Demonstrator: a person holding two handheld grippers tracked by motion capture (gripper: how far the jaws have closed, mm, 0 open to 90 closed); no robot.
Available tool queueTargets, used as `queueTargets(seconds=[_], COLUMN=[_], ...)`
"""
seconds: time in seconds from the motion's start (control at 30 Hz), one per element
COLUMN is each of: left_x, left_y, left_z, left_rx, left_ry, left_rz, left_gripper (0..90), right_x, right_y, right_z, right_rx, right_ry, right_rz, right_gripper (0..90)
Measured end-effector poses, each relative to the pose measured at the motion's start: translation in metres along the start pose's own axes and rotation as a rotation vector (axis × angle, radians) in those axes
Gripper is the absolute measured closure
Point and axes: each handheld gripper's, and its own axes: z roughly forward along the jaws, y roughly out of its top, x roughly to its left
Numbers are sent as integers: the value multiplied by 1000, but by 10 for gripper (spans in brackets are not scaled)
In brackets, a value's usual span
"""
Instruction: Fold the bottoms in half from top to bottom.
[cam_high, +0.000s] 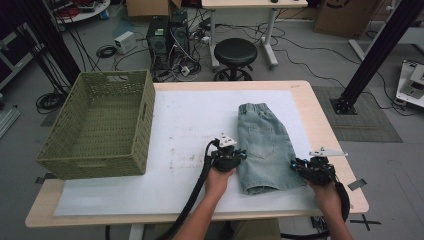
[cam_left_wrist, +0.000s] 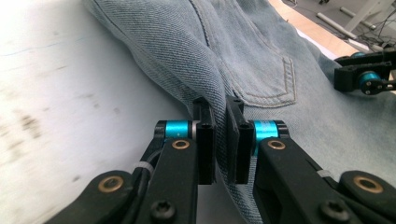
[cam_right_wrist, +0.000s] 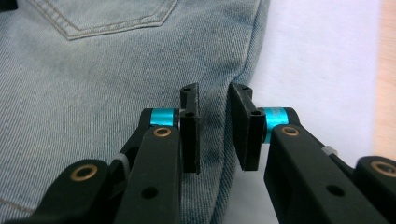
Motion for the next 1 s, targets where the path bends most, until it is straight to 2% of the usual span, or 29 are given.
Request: queueTargets(seconds=[0.17, 0.5, 0.8, 1.0], left_x=[12, 35, 47, 55], left_y=[-7, -20, -29, -34], left_z=[-18, -54, -75, -86], left_rx=[-12, -24, -22, -20], left_ry=[3, 9, 5, 24], left_rz=[-12, -31, -37, -41], left_gripper=[840, 839, 839, 838], right_x=[20, 57, 76, 90], right_y=[1, 8, 10, 11], right_z=[2, 12, 16, 19], right_rx=[14, 39, 43, 41], right_ry=[26, 96, 134, 156], right_rz=[-58, -123, -161, -198], right_gripper=[751, 745, 741, 732])
